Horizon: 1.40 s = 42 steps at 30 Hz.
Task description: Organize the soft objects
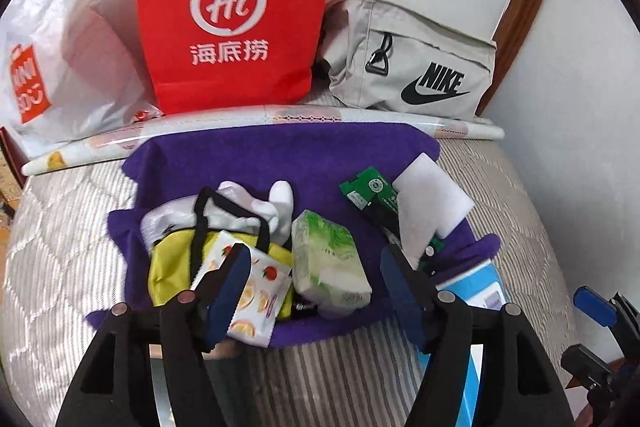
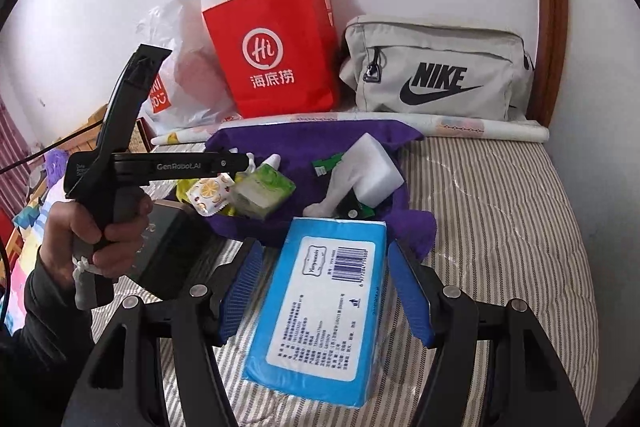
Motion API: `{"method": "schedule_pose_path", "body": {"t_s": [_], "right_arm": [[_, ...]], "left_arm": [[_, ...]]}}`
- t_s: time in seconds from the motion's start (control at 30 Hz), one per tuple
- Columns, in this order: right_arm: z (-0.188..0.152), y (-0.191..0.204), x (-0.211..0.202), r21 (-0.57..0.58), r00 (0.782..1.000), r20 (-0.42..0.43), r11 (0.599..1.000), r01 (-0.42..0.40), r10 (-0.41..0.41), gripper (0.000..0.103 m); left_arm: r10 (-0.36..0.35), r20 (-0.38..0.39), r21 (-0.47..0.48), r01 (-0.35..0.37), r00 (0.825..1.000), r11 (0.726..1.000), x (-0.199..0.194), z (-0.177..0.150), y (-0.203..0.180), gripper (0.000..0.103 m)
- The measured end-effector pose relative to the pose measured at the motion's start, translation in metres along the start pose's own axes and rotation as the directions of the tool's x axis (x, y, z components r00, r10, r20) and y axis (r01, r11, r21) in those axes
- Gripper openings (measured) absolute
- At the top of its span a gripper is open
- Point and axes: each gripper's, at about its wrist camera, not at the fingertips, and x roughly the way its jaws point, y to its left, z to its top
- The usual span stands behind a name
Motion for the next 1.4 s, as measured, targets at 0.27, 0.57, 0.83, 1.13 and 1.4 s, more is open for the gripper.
{"method": "schedule_pose_path", "body": {"t_s": [0.27,0.57,0.83,1.13,1.4], "right_arm": [[-0.004,0.021,-0.031,-0.013,0.999,0.036,0.999,0.035,-0.034,0.078],[-0.021,0.056,-0.068,-0.063,0.992,0.078,0.993,0.103,-0.098,0.087],[-0.042,0.076,-0.101,-0.057,0.979,0.149,0.987,0.152,-0.142,0.099],[-0.058,0.079,-0.127,-0.050,0.972,0.170,0.984,0.171,-0.160,0.099],[-0.061,0.074,-0.140,-0.023,0.968,0.177,0.983,0.183,-0.176,0.099]], "left_arm": [[0.013,0.013,-0.033,-0.013,1.000,0.999,-0.057,-0.034,0.010,0.072],[0.094,0.101,-0.056,-0.089,0.990,0.994,-0.136,-0.086,0.007,0.084],[0.143,0.175,-0.051,-0.136,0.974,0.989,-0.186,-0.122,-0.007,0.096],[0.165,0.197,-0.086,-0.150,0.967,0.985,-0.213,-0.144,-0.003,0.096],[0.203,0.212,-0.068,-0.192,0.956,0.979,-0.221,-0.150,-0.012,0.096]]}}
